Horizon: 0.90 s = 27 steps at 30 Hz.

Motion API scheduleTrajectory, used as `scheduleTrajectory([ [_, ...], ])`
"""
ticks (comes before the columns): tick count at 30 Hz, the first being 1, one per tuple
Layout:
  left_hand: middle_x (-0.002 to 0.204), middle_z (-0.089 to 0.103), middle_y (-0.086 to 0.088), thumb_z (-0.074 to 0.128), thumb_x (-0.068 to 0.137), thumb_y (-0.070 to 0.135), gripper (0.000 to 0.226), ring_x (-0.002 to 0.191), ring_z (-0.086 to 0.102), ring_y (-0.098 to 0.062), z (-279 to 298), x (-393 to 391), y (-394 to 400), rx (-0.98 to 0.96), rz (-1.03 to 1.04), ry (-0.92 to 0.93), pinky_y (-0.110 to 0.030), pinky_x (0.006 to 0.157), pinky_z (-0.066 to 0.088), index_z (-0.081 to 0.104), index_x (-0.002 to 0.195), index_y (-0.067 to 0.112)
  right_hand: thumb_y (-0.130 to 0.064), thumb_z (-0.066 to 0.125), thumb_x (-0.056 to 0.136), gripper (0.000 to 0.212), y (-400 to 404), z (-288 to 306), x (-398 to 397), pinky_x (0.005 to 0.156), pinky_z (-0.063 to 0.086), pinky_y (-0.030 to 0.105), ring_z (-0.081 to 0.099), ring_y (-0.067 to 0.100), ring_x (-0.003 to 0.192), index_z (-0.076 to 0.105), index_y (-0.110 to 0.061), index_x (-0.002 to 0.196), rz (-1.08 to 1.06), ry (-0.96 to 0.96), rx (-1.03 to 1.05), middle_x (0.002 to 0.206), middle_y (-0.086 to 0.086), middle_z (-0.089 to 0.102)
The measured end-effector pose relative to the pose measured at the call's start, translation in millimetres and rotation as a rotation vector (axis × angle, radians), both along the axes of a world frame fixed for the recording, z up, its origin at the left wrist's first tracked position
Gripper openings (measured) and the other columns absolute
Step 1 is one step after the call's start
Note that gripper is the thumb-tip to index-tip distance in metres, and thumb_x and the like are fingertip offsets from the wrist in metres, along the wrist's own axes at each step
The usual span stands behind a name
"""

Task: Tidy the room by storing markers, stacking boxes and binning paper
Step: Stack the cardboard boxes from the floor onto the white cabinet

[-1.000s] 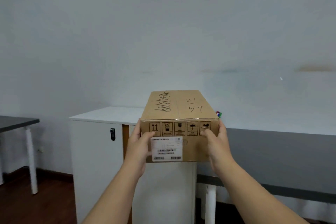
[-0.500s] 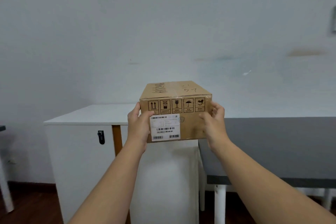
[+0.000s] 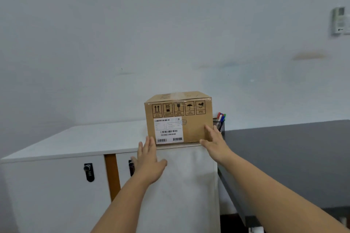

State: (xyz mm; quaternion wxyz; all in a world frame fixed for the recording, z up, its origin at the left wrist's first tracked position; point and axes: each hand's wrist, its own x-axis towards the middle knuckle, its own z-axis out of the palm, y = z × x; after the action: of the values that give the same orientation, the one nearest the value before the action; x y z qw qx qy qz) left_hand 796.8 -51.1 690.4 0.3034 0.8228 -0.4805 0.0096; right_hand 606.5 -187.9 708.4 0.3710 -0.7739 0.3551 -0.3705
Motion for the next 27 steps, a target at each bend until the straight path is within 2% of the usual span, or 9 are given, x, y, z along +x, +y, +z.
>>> scheduleTrajectory([
  [5,0.166,-0.002,0.007,0.058,0.090,0.033,0.082,0.153,-0.010,-0.022,3,18,-21,-0.032,-0.074,-0.004,-0.061,0.118,-0.003,0.010,0.156,0.034,-0.035,0.047,0.097,0.068,-22,-5,17,0.120,0.018,0.042,0.017,0.021,0.148,0.012,-0.029,0.155,-0.062,0.039,0.021,0.162,-0.005,0.010],
  [8,0.166,-0.002,0.008,0.056,0.091,0.031,0.081,0.153,-0.008,-0.023,5,24,-29,0.000,-0.078,-0.048,-0.063,0.116,-0.004,0.007,0.156,0.035,-0.045,0.043,0.094,0.070,-39,-9,25,0.119,0.019,0.052,0.015,0.028,0.148,0.008,-0.034,0.154,-0.109,0.122,0.026,0.163,-0.005,0.007],
  [13,0.167,0.002,0.003,0.055,0.089,0.027,0.081,0.153,0.001,-0.022,12,36,-40,0.036,-0.156,0.054,-0.058,0.116,-0.009,0.009,0.154,0.040,-0.047,0.036,0.098,0.065,-50,-7,38,0.119,0.011,0.048,0.007,0.033,0.149,0.010,-0.028,0.155,-0.174,0.237,0.017,0.164,-0.001,0.003],
  [16,0.165,0.016,0.000,0.050,0.091,0.039,0.081,0.151,0.015,-0.024,21,43,-49,0.092,-0.097,-0.027,-0.060,0.115,-0.013,0.004,0.157,0.031,-0.048,0.034,0.098,0.059,-51,-7,44,0.116,0.009,0.056,0.010,0.032,0.148,0.017,-0.034,0.153,-0.237,0.324,-0.037,0.163,-0.006,0.010],
  [18,0.163,0.022,-0.002,0.046,0.094,0.047,0.081,0.149,0.019,-0.024,25,47,-55,0.114,-0.100,0.005,-0.056,0.118,-0.009,0.001,0.158,0.027,-0.047,0.030,0.098,0.053,-49,-6,47,0.113,0.005,0.060,0.009,0.032,0.147,0.023,-0.036,0.150,-0.268,0.388,-0.039,0.161,-0.007,0.020],
  [20,0.164,0.019,-0.003,0.041,0.096,0.053,0.080,0.151,0.016,-0.023,25,48,-58,0.149,-0.107,-0.015,-0.053,0.120,-0.005,0.001,0.159,0.023,-0.047,0.027,0.097,0.049,-48,-5,49,0.111,0.005,0.063,0.011,0.033,0.146,0.028,-0.037,0.145,-0.272,0.441,-0.042,0.156,-0.002,0.031],
  [24,0.167,0.006,0.002,0.029,0.096,0.063,0.078,0.153,0.003,-0.018,18,49,-67,0.223,-0.086,-0.155,-0.053,0.120,-0.004,0.006,0.159,0.023,-0.049,0.024,0.096,0.051,-49,4,50,0.108,0.009,0.066,0.019,0.036,0.143,0.028,-0.035,0.145,-0.267,0.517,-0.041,0.154,0.001,0.033],
  [27,0.167,0.005,0.005,0.022,0.096,0.065,0.076,0.154,-0.001,-0.019,15,50,-74,0.245,-0.090,-0.208,-0.055,0.120,-0.005,0.007,0.159,0.024,-0.053,0.024,0.093,0.053,-52,8,51,0.106,0.017,0.065,0.027,0.036,0.139,0.034,-0.030,0.140,-0.263,0.565,-0.040,0.149,0.001,0.039],
])
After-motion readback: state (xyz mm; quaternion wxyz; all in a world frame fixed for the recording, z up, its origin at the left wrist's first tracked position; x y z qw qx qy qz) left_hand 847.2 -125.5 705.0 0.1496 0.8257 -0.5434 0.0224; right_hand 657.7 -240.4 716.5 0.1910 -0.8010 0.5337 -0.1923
